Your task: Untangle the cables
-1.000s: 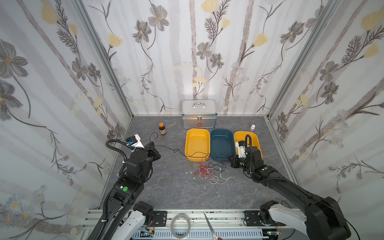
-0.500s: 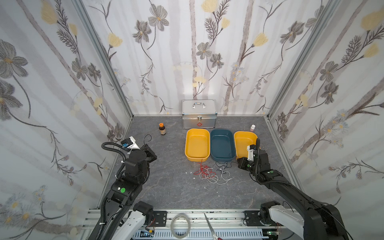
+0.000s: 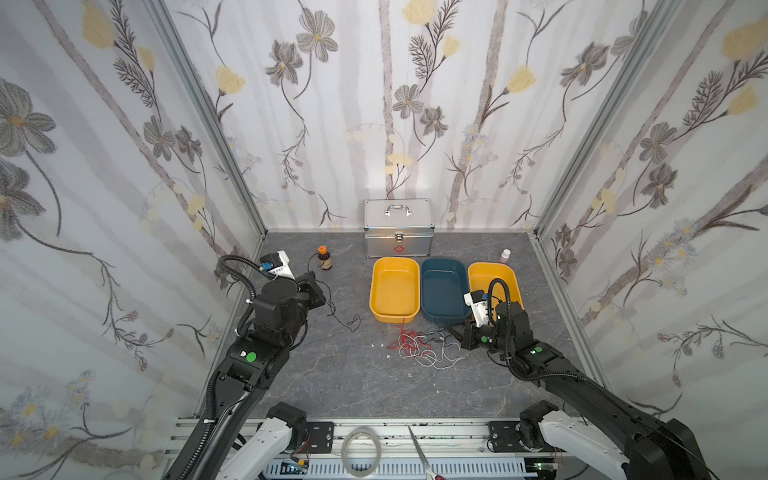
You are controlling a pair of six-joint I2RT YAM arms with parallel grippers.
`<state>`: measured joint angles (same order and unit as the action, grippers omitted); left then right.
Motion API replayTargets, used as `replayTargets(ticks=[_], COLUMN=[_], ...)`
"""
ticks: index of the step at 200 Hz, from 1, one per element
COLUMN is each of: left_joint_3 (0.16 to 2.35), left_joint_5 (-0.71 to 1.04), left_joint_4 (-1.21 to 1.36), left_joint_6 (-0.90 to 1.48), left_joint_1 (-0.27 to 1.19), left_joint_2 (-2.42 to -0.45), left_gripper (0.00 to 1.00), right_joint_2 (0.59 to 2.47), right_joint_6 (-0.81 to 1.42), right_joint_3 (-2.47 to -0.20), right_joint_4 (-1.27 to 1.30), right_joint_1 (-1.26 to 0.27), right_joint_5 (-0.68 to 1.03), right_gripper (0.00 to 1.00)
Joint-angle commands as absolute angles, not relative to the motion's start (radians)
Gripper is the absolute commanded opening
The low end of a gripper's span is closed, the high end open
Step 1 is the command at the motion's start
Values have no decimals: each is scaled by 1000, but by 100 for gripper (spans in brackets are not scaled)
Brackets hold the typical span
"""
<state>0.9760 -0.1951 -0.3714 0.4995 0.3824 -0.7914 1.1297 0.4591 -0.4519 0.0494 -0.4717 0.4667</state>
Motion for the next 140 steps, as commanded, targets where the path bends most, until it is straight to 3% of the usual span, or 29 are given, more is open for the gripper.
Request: replayTargets(ticks=[1, 74, 140], left_joint_3=[1046, 1209, 1373], left_joint_5=[-117, 64, 90], left_joint_4=[-329, -191, -114], left_joint_6=[460, 479, 466], left_joint_1=[381, 413, 507], left_joint_2=[-840, -1076, -1372], left_gripper=[0, 0, 0], right_joint_2=[1140, 1232, 1269], right_joint_6=[463, 518, 536], right_joint_3=[-442, -402, -381], right_joint_4=[101, 205, 235], right_joint_1=[-486, -536, -552], right_joint_5=[491, 488, 476], right_gripper=[9, 9, 9])
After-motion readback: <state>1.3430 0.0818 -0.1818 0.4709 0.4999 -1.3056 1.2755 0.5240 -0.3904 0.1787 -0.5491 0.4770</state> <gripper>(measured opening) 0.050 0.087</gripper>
